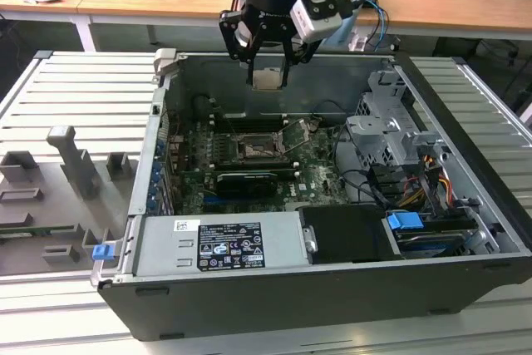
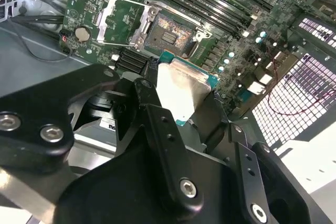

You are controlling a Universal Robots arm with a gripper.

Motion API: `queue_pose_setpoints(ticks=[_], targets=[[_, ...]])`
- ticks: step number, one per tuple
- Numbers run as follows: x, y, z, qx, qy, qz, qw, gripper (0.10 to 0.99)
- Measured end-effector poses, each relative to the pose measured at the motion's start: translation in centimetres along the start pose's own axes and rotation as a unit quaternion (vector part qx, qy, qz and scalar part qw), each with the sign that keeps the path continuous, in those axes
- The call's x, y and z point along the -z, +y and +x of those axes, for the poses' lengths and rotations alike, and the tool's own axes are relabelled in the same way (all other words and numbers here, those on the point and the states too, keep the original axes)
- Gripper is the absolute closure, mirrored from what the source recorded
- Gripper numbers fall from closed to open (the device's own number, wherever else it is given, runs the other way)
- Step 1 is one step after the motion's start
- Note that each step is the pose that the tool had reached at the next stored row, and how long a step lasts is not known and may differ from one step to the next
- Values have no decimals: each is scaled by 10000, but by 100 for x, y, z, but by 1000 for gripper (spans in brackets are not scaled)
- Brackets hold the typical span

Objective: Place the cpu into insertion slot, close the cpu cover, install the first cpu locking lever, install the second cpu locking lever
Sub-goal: 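Place the cpu into insertion slot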

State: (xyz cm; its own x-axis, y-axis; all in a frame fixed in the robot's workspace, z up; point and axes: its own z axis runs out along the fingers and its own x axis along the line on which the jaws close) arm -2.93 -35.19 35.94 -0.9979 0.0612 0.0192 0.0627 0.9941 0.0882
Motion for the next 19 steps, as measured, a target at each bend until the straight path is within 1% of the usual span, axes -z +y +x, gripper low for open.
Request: queue_pose_setpoints(ticks=[5, 19], targets=[[0, 0, 0, -108, -9, -2, 9999, 557], [-1, 0, 0, -294, -26, -5, 9996, 557]])
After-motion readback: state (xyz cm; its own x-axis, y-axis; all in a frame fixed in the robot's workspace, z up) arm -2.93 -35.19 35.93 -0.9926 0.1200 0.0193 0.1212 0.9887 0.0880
